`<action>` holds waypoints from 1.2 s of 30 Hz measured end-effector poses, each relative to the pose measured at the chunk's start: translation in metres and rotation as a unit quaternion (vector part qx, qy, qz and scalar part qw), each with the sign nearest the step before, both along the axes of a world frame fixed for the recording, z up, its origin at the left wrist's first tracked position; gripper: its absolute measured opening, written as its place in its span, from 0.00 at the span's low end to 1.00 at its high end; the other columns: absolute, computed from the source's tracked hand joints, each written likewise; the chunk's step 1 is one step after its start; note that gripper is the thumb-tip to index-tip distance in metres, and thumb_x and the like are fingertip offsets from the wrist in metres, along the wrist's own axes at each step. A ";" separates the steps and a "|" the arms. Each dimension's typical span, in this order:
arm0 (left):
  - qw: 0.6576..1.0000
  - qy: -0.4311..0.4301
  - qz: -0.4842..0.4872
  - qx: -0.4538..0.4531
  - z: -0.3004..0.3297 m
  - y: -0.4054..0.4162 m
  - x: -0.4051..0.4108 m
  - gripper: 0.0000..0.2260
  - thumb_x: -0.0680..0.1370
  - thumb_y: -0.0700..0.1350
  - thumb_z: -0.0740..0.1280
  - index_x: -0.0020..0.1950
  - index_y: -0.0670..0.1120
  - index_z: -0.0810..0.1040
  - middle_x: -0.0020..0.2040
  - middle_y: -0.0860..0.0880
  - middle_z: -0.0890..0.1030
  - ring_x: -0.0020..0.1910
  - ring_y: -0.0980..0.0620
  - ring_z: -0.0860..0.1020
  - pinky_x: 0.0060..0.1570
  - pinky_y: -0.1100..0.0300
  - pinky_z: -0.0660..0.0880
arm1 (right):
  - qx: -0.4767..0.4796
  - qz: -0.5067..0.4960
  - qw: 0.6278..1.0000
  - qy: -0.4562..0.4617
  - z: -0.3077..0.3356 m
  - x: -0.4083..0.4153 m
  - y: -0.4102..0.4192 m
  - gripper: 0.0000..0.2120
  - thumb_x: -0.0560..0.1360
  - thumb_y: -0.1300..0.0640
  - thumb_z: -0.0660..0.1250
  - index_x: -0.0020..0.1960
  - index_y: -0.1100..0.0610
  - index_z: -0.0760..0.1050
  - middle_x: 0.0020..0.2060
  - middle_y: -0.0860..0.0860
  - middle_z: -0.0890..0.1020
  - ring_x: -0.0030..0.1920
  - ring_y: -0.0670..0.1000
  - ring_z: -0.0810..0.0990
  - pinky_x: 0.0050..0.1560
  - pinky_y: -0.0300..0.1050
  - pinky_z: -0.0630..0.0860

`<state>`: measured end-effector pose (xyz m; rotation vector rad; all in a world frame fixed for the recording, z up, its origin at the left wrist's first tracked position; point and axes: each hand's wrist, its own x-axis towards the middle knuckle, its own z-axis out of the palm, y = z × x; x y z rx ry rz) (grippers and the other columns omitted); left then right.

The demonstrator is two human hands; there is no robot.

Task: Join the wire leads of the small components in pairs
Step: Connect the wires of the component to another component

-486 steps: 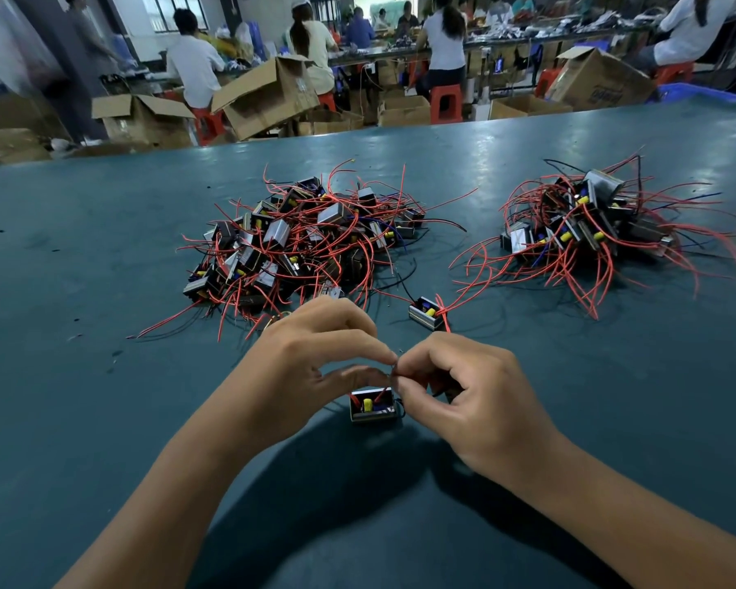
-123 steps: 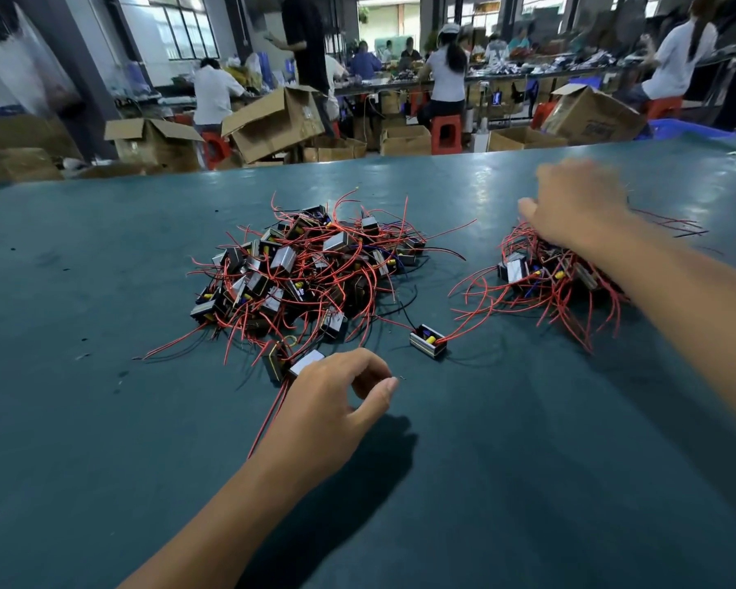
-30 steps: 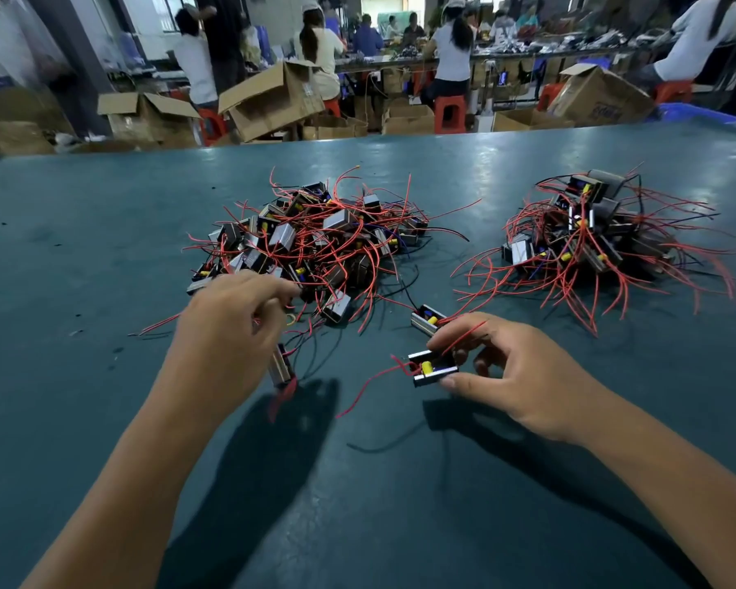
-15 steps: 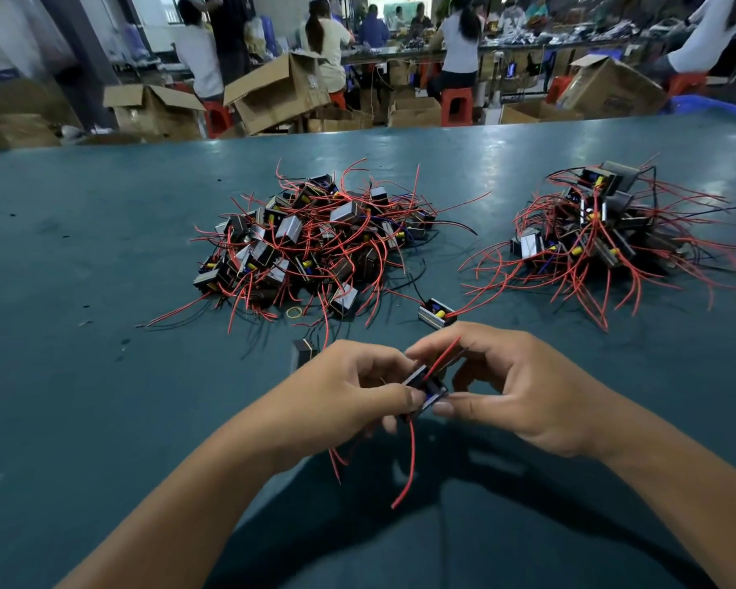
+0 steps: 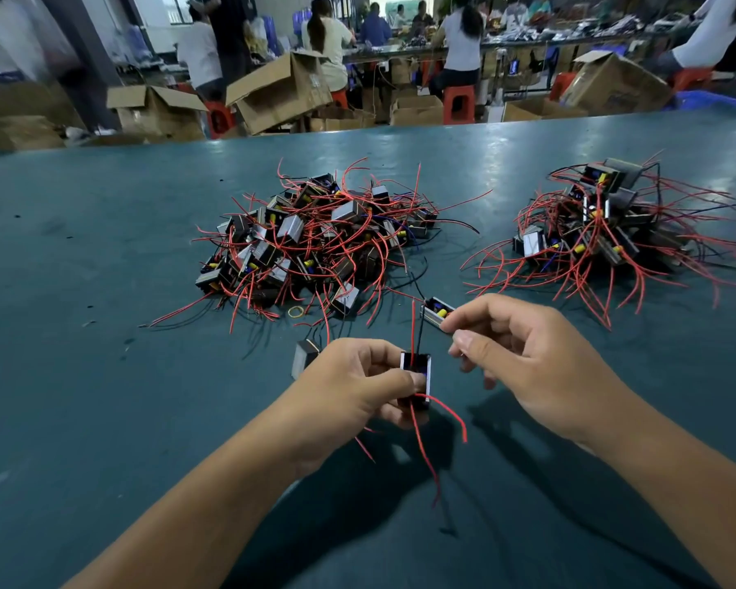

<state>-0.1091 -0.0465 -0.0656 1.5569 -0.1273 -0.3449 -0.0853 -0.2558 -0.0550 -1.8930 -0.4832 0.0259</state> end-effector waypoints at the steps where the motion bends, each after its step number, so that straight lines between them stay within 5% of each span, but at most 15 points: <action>1: 1.000 0.002 0.011 0.000 -0.001 -0.002 0.000 0.02 0.78 0.37 0.70 0.46 0.39 0.80 0.38 0.45 0.84 0.37 0.48 0.83 0.35 0.65 0.77 | 0.000 -0.007 1.000 0.001 0.002 -0.001 0.002 0.07 0.78 0.60 0.66 0.50 0.50 0.80 0.40 0.48 0.85 0.39 0.46 0.83 0.38 0.46 0.78; 3: 0.999 0.003 0.048 0.000 -0.006 -0.005 0.001 0.01 0.78 0.37 0.70 0.47 0.39 0.80 0.38 0.45 0.84 0.37 0.48 0.84 0.35 0.65 0.78 | 0.004 -0.018 1.000 0.007 0.006 -0.006 0.003 0.03 0.77 0.53 0.68 0.48 0.49 0.80 0.40 0.48 0.84 0.40 0.47 0.83 0.38 0.47 0.79; 6: 0.994 -0.016 0.110 0.012 -0.011 -0.011 0.003 0.06 0.78 0.38 0.70 0.54 0.43 0.78 0.38 0.46 0.85 0.39 0.45 0.86 0.41 0.57 0.82 | -0.035 -0.019 0.999 0.006 0.011 -0.015 0.005 0.18 0.68 0.33 0.67 0.49 0.45 0.79 0.43 0.44 0.84 0.44 0.45 0.82 0.43 0.43 0.80; 8: 0.991 -0.032 0.131 0.006 -0.012 -0.014 0.003 0.06 0.78 0.37 0.71 0.54 0.44 0.78 0.39 0.44 0.84 0.37 0.45 0.85 0.39 0.57 0.82 | -0.111 -0.030 0.993 -0.027 0.011 -0.022 0.007 0.24 0.64 0.28 0.68 0.52 0.42 0.76 0.44 0.39 0.82 0.46 0.40 0.81 0.44 0.33 0.76; 12: 0.987 -0.007 0.153 -0.049 -0.013 -0.019 0.001 0.09 0.77 0.34 0.70 0.54 0.35 0.73 0.44 0.32 0.81 0.39 0.44 0.84 0.41 0.54 0.83 | -0.198 -0.048 0.977 -0.058 0.010 -0.027 0.010 0.18 0.67 0.40 0.73 0.53 0.44 0.76 0.43 0.39 0.81 0.43 0.37 0.81 0.45 0.32 0.74; 17: 0.989 0.023 0.119 -0.083 -0.016 -0.025 -0.001 0.11 0.78 0.34 0.69 0.56 0.33 0.70 0.42 0.41 0.82 0.41 0.49 0.82 0.45 0.55 0.82 | -0.328 -0.056 0.936 -0.117 0.008 -0.025 0.014 0.17 0.70 0.39 0.71 0.55 0.43 0.75 0.46 0.38 0.81 0.45 0.41 0.80 0.48 0.46 0.77; 20: 0.991 0.031 0.092 -0.089 -0.016 -0.022 0.000 0.10 0.77 0.36 0.72 0.52 0.40 0.72 0.45 0.43 0.83 0.46 0.48 0.83 0.50 0.54 0.82 | -0.377 -0.054 0.910 -0.165 0.007 -0.024 0.015 0.16 0.73 0.39 0.66 0.58 0.43 0.73 0.51 0.40 0.80 0.51 0.46 0.79 0.50 0.48 0.76; 23: 0.992 -0.074 0.054 0.088 -0.014 -0.007 0.004 0.15 0.73 0.40 0.77 0.55 0.46 0.75 0.51 0.50 0.83 0.50 0.56 0.83 0.57 0.58 0.79 | -0.424 -0.013 0.887 -0.184 0.009 -0.020 0.010 0.16 0.75 0.39 0.59 0.61 0.42 0.71 0.51 0.41 0.76 0.52 0.46 0.77 0.49 0.46 0.75; 26: 0.955 -0.176 0.025 0.239 -0.004 0.012 0.008 0.12 0.74 0.44 0.77 0.53 0.53 0.78 0.49 0.55 0.82 0.47 0.57 0.82 0.52 0.59 0.80 | -0.477 0.020 0.857 -0.195 0.011 -0.015 0.003 0.17 0.77 0.38 0.54 0.63 0.41 0.69 0.54 0.41 0.73 0.56 0.43 0.74 0.51 0.42 0.74; 31: 0.909 -0.239 0.003 0.342 -0.002 0.024 0.012 0.05 0.74 0.47 0.76 0.46 0.54 0.81 0.41 0.58 0.82 0.39 0.61 0.79 0.41 0.70 0.72 | -0.491 0.046 0.848 -0.193 0.007 -0.009 0.000 0.16 0.79 0.42 0.58 0.66 0.41 0.69 0.56 0.41 0.73 0.59 0.44 0.73 0.53 0.45 0.76; 36: 0.913 -0.232 -0.010 0.335 -0.003 0.023 0.012 0.03 0.76 0.46 0.75 0.47 0.52 0.82 0.40 0.58 0.82 0.39 0.62 0.79 0.40 0.73 0.70 | -0.494 0.049 0.845 -0.199 0.004 -0.007 -0.002 0.16 0.78 0.41 0.57 0.65 0.42 0.69 0.55 0.41 0.74 0.59 0.45 0.73 0.54 0.47 0.76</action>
